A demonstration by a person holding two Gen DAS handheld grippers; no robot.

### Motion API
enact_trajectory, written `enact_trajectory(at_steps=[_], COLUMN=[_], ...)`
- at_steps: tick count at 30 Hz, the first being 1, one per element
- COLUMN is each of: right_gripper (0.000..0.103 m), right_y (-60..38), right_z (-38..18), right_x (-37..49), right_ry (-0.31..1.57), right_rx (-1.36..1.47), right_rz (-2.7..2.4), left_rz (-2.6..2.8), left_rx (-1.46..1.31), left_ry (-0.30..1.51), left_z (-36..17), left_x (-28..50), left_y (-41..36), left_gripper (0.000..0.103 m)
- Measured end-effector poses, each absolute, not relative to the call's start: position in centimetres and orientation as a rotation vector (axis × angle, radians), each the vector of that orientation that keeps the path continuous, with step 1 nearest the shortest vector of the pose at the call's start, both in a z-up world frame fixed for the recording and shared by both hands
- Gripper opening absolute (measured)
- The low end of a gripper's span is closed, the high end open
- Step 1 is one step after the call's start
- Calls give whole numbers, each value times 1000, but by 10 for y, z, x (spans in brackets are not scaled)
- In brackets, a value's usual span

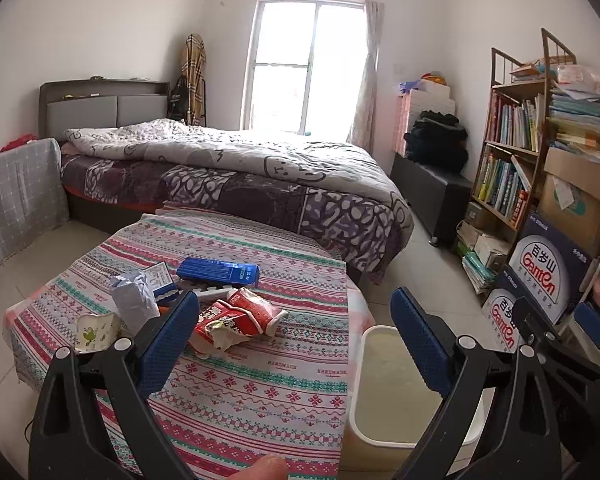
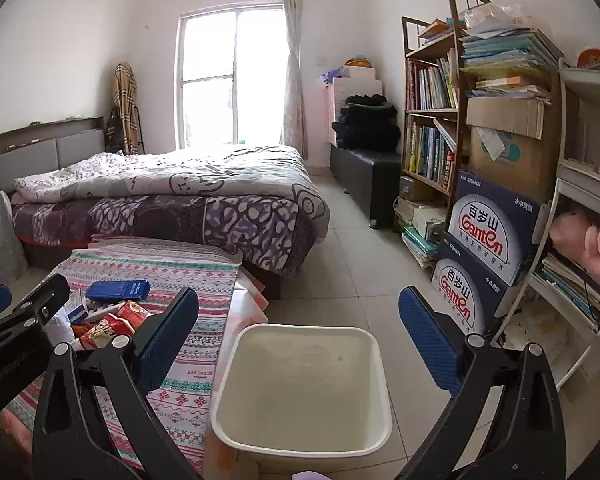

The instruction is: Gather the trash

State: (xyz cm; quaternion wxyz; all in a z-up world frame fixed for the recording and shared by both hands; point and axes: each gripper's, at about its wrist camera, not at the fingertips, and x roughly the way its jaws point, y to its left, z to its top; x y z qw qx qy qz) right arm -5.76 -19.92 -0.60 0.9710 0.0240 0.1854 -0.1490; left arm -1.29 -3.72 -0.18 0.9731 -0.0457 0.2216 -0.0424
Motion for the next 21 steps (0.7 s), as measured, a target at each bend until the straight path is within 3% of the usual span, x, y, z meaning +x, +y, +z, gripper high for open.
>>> enact_trajectory(at_steps=[21], right_gripper=[96], right_y=[-215], right_z=[-14], right_x=[-60], right_ry=[407], right_rx=[76], right_rz=[-322], left_rz=[-106], left_rx=[-69], left_ry=[474], left_z=[-12], left_x=[-12], left_y=[-51], left_gripper=[94])
